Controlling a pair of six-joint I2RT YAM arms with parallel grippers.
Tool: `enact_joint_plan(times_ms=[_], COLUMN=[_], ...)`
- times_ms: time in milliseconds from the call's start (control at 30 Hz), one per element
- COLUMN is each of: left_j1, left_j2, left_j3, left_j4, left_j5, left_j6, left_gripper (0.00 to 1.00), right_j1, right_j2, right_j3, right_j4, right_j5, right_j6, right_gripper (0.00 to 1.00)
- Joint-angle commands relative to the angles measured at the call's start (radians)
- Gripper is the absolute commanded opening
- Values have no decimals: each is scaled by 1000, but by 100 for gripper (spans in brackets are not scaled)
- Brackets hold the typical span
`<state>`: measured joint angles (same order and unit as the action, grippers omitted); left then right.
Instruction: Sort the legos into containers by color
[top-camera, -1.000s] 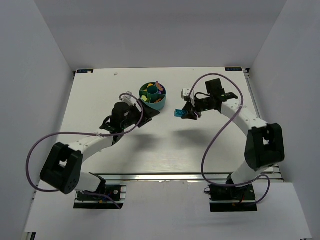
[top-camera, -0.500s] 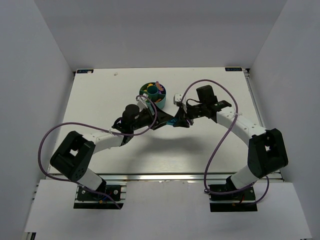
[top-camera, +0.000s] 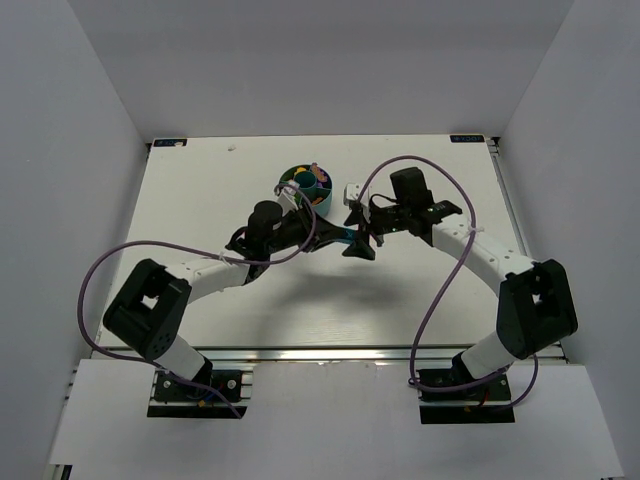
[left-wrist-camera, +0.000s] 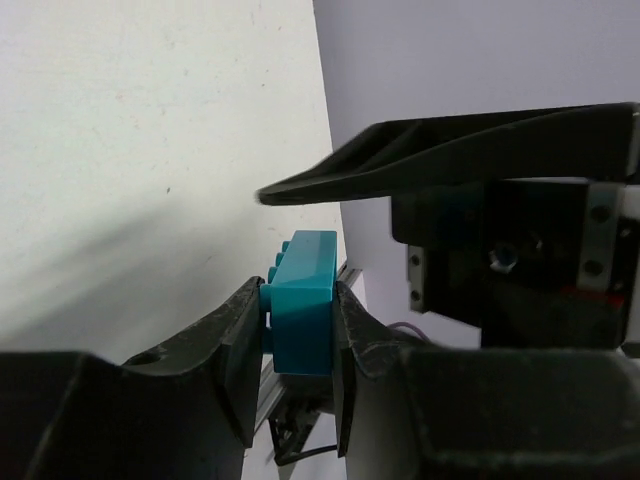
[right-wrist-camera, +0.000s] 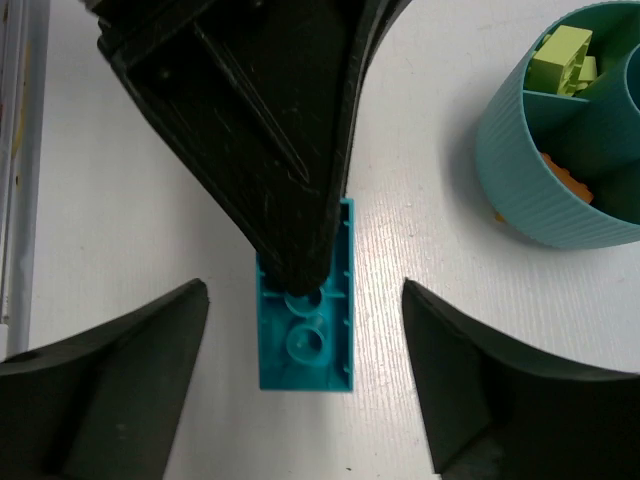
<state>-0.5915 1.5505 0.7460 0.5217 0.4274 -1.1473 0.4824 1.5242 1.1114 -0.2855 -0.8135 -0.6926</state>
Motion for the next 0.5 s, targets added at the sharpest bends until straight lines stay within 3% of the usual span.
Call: enact_joint_plan(times_ms=[0,133,300,433,467], left_j1=[-8,36,111,130,131], left_j2=[-27,-55,6,167,196], left_j3=[130,294,595,822,863], left_j4=[-135,-495,-845,-1002,-1026], left_j5=[-27,-174,-364,-481,-512], left_j6=[131,288,495,599,629], left_gripper=[0,0,0,0,0], right_j1=[12,-4,-50,-87,-94], right_j2=[-44,-107,-148,-165,-170], right_j3=[25,-48,-99,-96,-94], right_j4=[57,158,147,80,62], right_j5=[29,152,183,117,109], right_j6=[13,45,27,15,22], right_gripper=[89,89,90,42,13])
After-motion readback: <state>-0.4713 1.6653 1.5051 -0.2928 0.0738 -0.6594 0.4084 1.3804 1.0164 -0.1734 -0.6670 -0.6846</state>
